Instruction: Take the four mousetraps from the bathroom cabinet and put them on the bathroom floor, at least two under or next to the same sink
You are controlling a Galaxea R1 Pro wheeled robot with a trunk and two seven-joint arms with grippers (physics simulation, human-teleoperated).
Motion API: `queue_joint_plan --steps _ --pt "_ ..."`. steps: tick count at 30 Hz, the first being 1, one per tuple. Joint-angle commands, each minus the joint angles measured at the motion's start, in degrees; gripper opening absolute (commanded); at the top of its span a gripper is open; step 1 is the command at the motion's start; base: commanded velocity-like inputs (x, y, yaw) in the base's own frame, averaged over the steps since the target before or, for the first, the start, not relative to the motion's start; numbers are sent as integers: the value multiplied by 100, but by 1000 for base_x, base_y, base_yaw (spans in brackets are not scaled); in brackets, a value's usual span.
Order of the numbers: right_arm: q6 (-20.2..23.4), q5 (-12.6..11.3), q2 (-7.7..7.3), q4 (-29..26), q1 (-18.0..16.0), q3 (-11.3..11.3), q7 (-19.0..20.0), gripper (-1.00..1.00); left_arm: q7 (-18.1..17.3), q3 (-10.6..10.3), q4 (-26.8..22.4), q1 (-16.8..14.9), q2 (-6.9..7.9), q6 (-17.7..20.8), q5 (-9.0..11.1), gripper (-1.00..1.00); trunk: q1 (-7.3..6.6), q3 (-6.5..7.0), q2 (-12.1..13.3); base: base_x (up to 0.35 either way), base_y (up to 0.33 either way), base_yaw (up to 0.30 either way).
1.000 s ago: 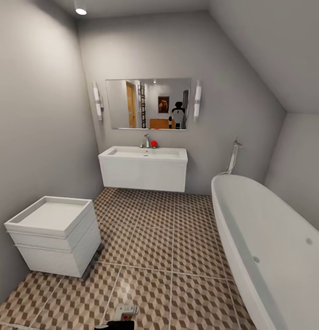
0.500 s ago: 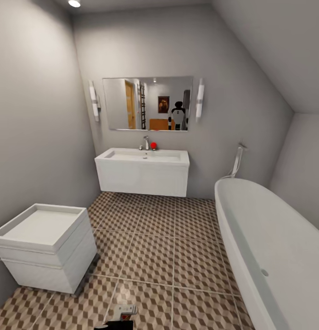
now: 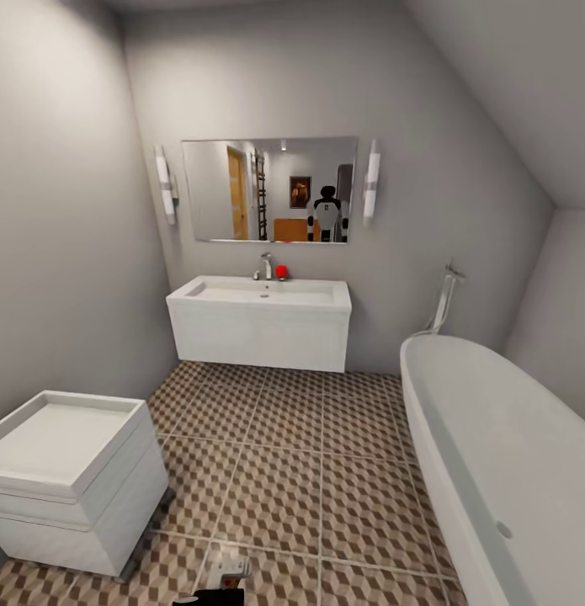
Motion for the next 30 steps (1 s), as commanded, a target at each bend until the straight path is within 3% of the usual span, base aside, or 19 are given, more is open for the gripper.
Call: queue_joint_plan --steps 1,30 --pt "-39 -40 0 17 -9 -28 5 -100 -3 -46 7 -5 -1 -10 37 -100 4 -7 -4 323 0 0" --pt "-113 -38 0 18 -9 -28 12 -100 -3 -46 13 -5 0 -1 30 -100 4 -7 -4 323 0 0"
